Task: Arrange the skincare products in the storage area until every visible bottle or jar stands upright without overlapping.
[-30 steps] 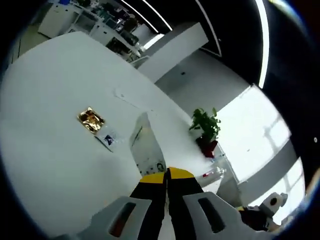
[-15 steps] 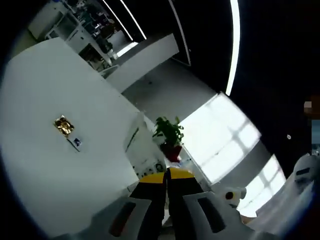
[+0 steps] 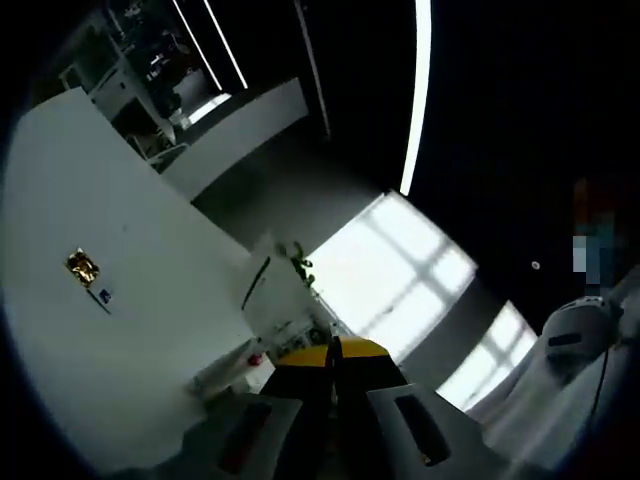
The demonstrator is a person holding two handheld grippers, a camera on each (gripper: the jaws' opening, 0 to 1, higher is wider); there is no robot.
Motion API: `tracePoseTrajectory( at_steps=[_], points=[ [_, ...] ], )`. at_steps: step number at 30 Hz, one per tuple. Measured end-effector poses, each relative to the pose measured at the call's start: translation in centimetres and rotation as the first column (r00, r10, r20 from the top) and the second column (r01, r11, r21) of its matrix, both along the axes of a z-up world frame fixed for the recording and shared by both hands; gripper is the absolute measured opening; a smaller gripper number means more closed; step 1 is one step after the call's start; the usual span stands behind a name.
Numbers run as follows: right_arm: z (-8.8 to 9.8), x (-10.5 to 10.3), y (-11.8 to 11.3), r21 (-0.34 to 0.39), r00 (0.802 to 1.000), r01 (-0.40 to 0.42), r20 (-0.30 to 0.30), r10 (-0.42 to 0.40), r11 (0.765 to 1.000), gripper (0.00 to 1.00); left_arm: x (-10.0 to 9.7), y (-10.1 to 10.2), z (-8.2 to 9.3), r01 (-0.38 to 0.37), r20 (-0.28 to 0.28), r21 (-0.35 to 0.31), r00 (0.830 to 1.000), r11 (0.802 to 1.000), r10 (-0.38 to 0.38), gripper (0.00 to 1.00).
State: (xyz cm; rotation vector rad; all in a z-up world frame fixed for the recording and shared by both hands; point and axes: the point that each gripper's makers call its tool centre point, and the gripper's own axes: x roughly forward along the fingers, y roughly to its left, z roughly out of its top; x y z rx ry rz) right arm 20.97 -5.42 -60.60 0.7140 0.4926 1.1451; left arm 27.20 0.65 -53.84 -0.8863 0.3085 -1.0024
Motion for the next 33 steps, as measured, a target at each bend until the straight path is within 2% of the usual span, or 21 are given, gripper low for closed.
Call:
tracePoseTrajectory(
  at_steps=[4, 7, 10, 12, 16, 17, 19, 22, 24, 26, 32, 33],
  points=[
    [2.1, -0.4, 0.6, 0.129, 1.0, -0.012, -0.025, 0.015, 0.992, 0.69, -1.4, -0.2, 1.3, 0.024, 0.026, -0.046, 0.999, 0.999, -0.023, 0.01],
    [3.6, -0.2, 0.3, 0.251, 0.998, 0.011, -0.069, 0.006, 0.968, 0.62, -2.5, -0.4, 2.3, 0.034, 0.048, -0.068, 0.998, 0.997, -0.031, 0.01],
    [4.3, 0.0, -0.1, 0.305, 0.996, 0.033, -0.094, -0.004, 0.952, 0.49, -3.4, -0.8, 2.8, 0.04, 0.063, -0.069, 0.997, 0.997, -0.036, 0.01],
    [5.0, -0.3, -0.1, 0.322, 0.997, 0.023, -0.08, 0.003, 0.946, 0.39, -3.8, -0.8, 2.9, 0.047, 0.071, -0.067, 0.997, 0.997, -0.042, 0.01],
    [5.7, -0.7, -0.2, 0.334, 0.998, 0.011, -0.062, 0.01, 0.942, 0.25, -4.5, -0.6, 3.1, 0.035, 0.074, -0.079, 0.997, 0.996, -0.03, 0.01],
    [6.1, -0.8, -0.4, 0.351, 0.999, 0.016, -0.053, 0.002, 0.936, 0.19, -4.5, -0.5, 3.1, 0.032, 0.075, -0.081, 0.997, 0.996, -0.026, 0.01],
    [6.6, -0.8, -0.7, 0.375, 0.999, 0.025, -0.049, -0.007, 0.927, 0.13, -4.7, -0.3, 2.9, 0.021, 0.074, -0.074, 0.997, 0.997, -0.016, 0.01],
    [7.1, -1.0, -1.0, 0.378, 0.999, 0.035, -0.012, -0.033, 0.925, 0.02, -5.2, -0.4, 2.8, 0.021, 0.074, -0.07, 0.997, 0.997, -0.016, 0.01],
    [7.7, -1.1, -1.2, 0.396, 0.999, 0.04, 0.001, -0.045, 0.917, 0.01, -5.7, -0.5, 2.9, 0.033, 0.079, -0.078, 0.996, 0.996, -0.027, 0.01],
    [7.5, -1.1, -1.2, 0.363, 0.999, 0.042, 0.012, -0.05, 0.931, 0.01, -5.9, -0.6, 3.1, 0.029, 0.083, -0.079, 0.996, 0.996, -0.022, 0.01],
    [7.5, -1.3, -1.4, 0.348, 0.999, 0.046, 0.012, -0.053, 0.937, 0.01, -5.8, -0.6, 1.9, -0.009, 0.078, 0.002, 0.997, 1.0, 0.009, 0.01],
    [7.5, -1.3, -1.4, 0.347, 0.998, 0.049, 0.015, -0.058, 0.936, 0.01, -5.9, -0.8, 1.6, -0.014, 0.077, 0.018, 0.997, 1.0, 0.013, 0.06]
  ],
)
